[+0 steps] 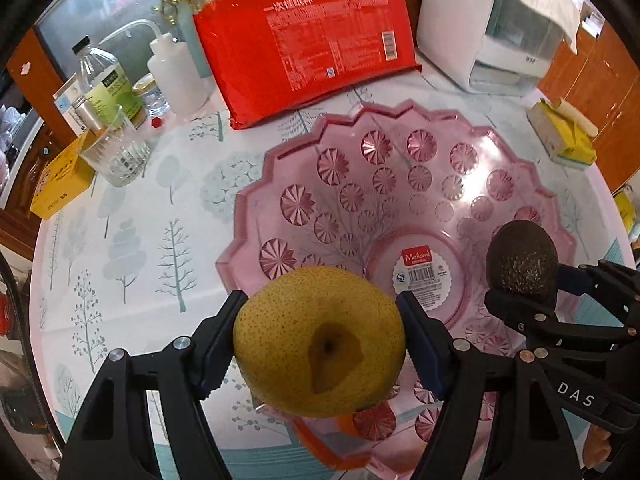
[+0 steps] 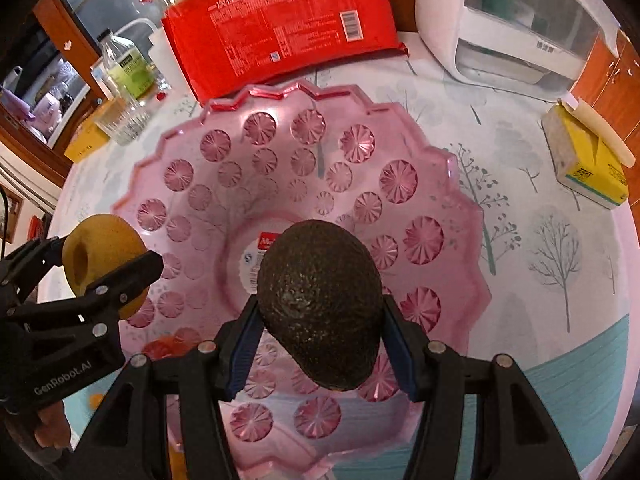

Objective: Organize fruits
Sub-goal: 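Carry pear and avocado over the pink bowl and open both tools, then withdraw both tools from the bowl back toward the fruit plate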

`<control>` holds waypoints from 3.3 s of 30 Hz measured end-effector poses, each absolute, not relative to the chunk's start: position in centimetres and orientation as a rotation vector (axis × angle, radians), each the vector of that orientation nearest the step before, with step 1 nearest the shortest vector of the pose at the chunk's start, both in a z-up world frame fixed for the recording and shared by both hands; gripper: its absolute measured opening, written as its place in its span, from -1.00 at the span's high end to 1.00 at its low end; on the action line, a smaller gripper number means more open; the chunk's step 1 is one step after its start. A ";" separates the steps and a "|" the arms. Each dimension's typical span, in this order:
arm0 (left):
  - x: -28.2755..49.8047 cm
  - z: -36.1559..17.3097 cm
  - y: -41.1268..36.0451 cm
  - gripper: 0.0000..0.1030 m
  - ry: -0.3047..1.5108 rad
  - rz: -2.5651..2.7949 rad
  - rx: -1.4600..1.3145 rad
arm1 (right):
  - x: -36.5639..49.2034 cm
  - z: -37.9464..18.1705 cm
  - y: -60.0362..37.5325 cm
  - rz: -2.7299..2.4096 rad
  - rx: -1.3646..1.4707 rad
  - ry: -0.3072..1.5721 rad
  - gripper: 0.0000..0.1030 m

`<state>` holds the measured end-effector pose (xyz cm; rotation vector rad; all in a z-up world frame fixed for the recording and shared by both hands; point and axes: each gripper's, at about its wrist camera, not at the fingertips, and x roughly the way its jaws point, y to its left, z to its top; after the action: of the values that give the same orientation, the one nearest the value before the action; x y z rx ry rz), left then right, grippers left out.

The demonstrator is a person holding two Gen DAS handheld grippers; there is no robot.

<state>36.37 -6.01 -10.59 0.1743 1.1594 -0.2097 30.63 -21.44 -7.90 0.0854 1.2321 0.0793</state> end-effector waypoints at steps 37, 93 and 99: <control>30.2 -4.6 -4.5 -0.99 1.062 -0.232 0.106 | 25.5 -3.7 -21.3 0.131 0.135 1.102 -0.17; 16.6 -6.8 1.5 -0.99 1.117 -0.528 0.336 | 6.3 -8.1 -16.0 -0.047 0.518 1.372 -0.17; 17.3 -8.0 0.6 -0.99 1.113 -0.589 0.341 | 5.4 -10.8 -15.2 -0.050 0.717 1.415 -0.17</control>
<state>17.29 0.60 -8.00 0.3413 1.1130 -0.5894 5.40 -15.17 -10.77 0.7169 1.4146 -0.0504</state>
